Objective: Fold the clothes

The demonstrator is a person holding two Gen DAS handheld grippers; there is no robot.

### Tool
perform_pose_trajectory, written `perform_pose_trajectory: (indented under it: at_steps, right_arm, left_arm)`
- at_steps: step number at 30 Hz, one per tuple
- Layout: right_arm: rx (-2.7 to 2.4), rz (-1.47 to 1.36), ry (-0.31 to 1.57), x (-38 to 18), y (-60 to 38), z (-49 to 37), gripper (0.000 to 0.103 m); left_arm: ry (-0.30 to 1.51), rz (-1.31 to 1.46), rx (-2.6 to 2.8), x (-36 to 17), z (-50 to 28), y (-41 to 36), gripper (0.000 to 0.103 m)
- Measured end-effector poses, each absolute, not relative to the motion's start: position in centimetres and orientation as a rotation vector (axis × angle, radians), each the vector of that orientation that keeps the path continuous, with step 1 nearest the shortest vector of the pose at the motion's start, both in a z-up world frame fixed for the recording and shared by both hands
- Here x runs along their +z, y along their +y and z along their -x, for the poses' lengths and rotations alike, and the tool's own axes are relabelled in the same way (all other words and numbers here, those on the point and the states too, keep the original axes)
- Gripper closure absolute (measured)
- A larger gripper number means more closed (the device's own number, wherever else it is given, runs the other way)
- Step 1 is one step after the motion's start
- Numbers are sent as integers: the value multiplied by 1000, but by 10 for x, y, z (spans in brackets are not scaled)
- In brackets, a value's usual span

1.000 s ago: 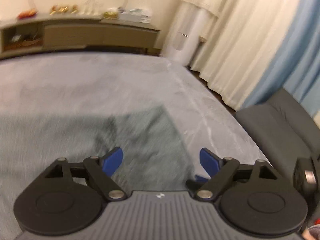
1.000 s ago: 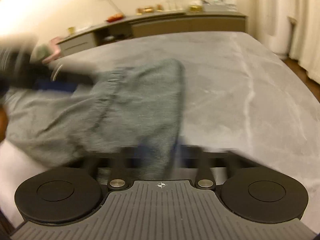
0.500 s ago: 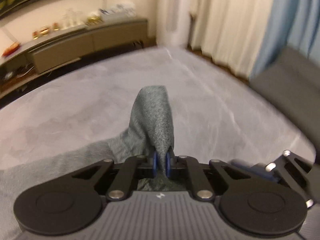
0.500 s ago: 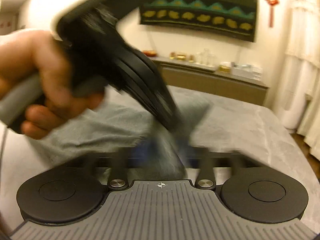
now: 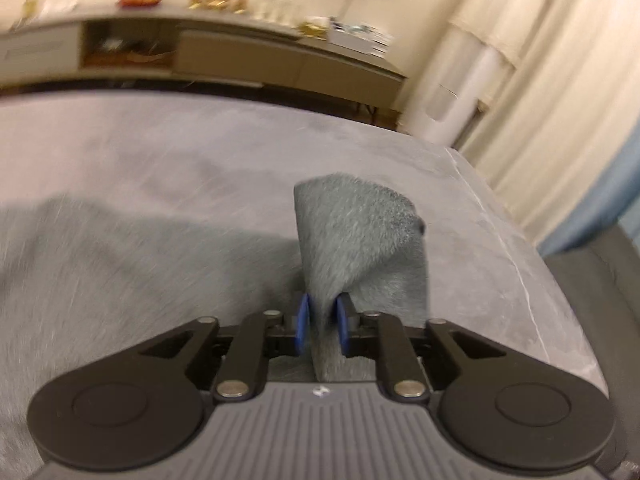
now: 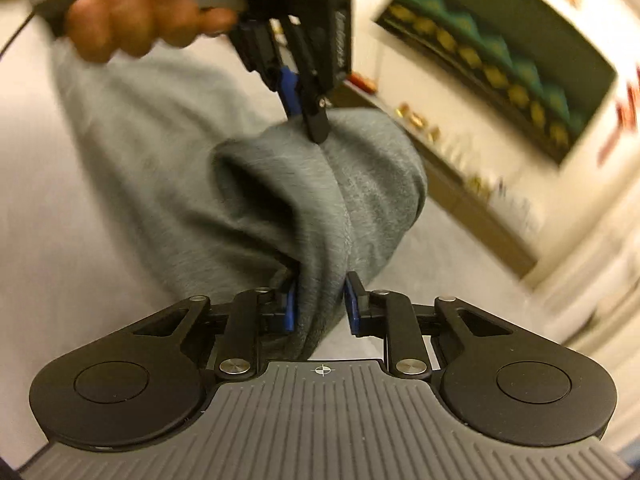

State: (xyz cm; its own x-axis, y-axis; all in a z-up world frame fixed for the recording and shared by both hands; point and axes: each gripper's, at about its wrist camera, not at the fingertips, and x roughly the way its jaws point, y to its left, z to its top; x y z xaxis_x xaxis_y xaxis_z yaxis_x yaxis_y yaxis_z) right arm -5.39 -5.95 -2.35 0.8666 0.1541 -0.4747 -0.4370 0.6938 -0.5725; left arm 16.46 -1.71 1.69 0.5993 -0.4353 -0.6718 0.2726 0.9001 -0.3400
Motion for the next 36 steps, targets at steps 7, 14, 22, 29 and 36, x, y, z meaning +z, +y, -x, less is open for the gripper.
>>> perform_pose_trajectory:
  at_steps: [7,14,22,29,36]
  right_arm:
    - [353,753,422,-27,-49,53,83]
    - [373,840,379,-45,-39,55,58]
    - [337,815,340,-28,-42,57,90]
    - [507,802,397,-32,-31,71,78]
    - [803,254,614,16,-96,46,51]
  left_arm:
    - [878,346,-374,-7,-172,31,33]
    - [890,314,-268,-24,-195,33,33]
    - [796,243,-494,4,-211,2,92]
    - [908,148,-308,-26,-195,26,80]
    - [842,132,-408,-8,-130,40,54]
